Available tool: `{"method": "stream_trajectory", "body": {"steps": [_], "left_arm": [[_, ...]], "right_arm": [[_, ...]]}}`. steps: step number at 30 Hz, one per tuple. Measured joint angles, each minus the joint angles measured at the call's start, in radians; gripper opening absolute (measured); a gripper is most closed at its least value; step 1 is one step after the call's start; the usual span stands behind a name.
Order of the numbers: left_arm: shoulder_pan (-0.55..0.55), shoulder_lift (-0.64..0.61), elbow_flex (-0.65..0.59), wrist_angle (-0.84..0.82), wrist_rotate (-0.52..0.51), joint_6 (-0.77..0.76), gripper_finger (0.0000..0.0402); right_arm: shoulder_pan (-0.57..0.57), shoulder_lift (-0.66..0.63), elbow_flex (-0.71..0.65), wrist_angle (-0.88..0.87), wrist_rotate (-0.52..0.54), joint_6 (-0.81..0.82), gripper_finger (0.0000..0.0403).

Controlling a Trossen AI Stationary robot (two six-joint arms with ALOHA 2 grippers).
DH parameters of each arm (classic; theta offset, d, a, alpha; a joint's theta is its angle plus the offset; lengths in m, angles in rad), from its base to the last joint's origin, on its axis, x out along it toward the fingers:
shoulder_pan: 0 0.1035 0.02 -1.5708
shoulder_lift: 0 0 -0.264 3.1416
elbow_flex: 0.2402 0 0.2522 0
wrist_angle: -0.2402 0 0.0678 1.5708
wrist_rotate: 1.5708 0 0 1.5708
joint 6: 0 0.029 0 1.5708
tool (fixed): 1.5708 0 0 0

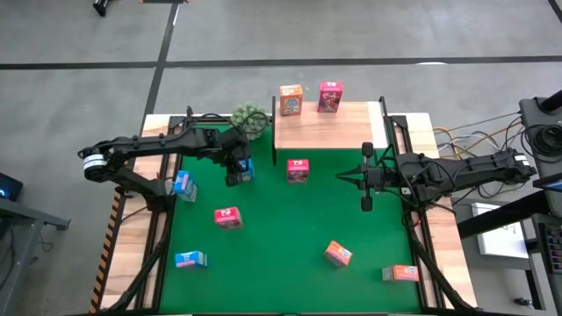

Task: Stack cereal on shelf
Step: Put the right blue cereal box on the shelf

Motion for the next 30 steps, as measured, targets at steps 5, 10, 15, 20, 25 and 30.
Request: {"method": "stream_trajectory", "body": {"steps": [5,10,15,20,25,30], "left_arm": [[-0.004,-0.018,0.005,-0.017,0.001,-0.035,0.0133],[-0.027,-0.022,0.118,-0.093,0.022,-0.089,0.0132],[-0.067,-0.022,0.276,-0.082,0.088,-0.048,0.0132],[-0.089,-0.021,0.386,0.124,0.092,0.047,0.0132],[-0.079,-0.02,0.373,0.451,0.089,0.108,0.0132],[-0.067,0.037,0.361,0.626,0.088,0.112,0.0132]], "right_arm": [[0.0,0.0,0.0,-0.012,0.0,-0.008,0.0009],[0.0,-0.005,0.0,-0.014,0.0,-0.017,0.0009],[0.0,-0.008,0.0,-0.019,0.0,-0.017,0.0009],[0.0,-0.008,0.0,-0.019,0.0,-0.018,0.0009],[0.0,-0.008,0.0,-0.019,0.0,-0.018,0.0009],[0.0,-0.012,0.0,-0.022,0.0,-0.024,0.0009]]}}
